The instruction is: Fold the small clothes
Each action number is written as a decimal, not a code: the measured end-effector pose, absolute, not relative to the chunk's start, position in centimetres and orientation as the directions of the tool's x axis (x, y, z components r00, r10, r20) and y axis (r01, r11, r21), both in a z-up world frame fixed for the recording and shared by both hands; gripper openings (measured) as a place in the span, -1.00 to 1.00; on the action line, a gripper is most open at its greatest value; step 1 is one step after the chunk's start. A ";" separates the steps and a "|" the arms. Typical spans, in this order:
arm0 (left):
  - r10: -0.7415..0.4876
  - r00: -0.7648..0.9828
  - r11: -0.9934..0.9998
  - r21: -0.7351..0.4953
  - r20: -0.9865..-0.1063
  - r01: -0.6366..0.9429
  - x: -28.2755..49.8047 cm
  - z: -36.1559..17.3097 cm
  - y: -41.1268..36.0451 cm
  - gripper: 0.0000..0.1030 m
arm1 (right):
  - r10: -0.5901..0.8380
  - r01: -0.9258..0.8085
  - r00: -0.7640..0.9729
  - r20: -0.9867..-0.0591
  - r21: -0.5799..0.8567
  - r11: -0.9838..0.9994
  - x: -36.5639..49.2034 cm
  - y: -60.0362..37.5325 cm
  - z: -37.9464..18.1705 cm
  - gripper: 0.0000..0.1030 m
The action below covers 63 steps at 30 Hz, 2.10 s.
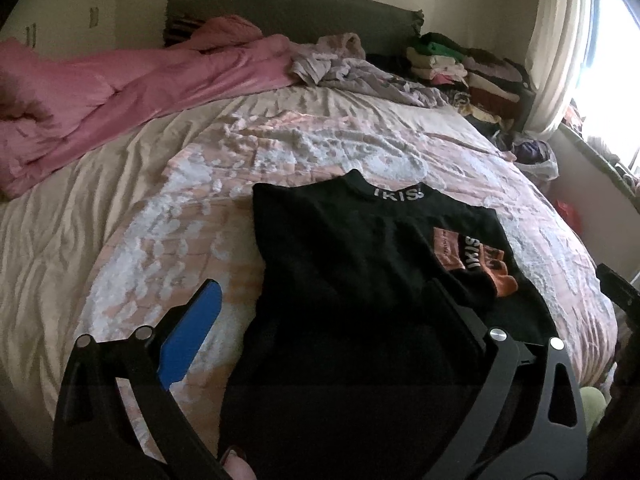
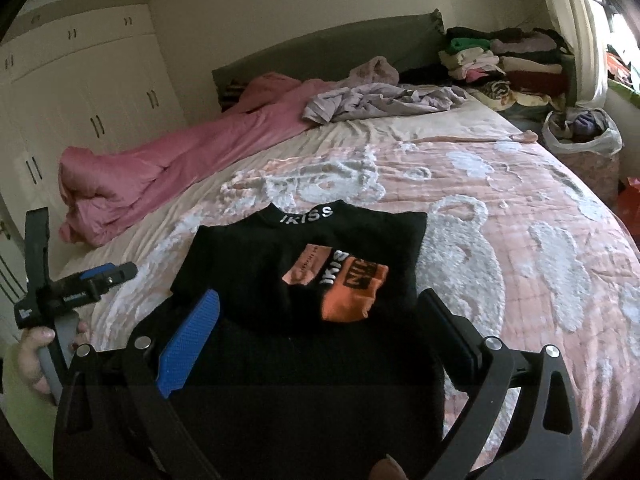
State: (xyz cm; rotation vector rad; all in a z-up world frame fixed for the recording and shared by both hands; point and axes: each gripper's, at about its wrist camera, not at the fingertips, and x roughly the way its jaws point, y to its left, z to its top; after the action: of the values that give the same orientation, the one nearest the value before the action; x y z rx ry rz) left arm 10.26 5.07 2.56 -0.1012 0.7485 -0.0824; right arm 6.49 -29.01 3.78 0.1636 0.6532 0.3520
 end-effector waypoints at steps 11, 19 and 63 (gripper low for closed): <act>-0.061 0.723 0.995 -0.102 -0.688 -0.013 8.1 1.8 8.6 0.81 | 0.338 -0.254 0.713 -0.614 0.224 0.941 3.9 -29.9 2.3 0.91; -0.022 0.707 0.996 -0.077 -0.706 -0.046 6.5 1.1 10.8 0.81 | 0.322 -0.250 0.693 -0.645 0.204 0.947 2.6 -30.3 1.0 0.91; -0.129 0.498 0.992 -0.120 -0.858 0.050 -0.9 -8.2 10.6 -0.11 | 0.247 -0.221 0.526 -0.814 0.149 0.964 -2.9 -32.8 -6.3 0.65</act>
State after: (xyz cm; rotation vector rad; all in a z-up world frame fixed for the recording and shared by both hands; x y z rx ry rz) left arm -0.93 10.61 -8.18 -0.0829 1.0448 -0.1085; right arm -2.89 -32.82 -6.28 0.0287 0.9782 0.2799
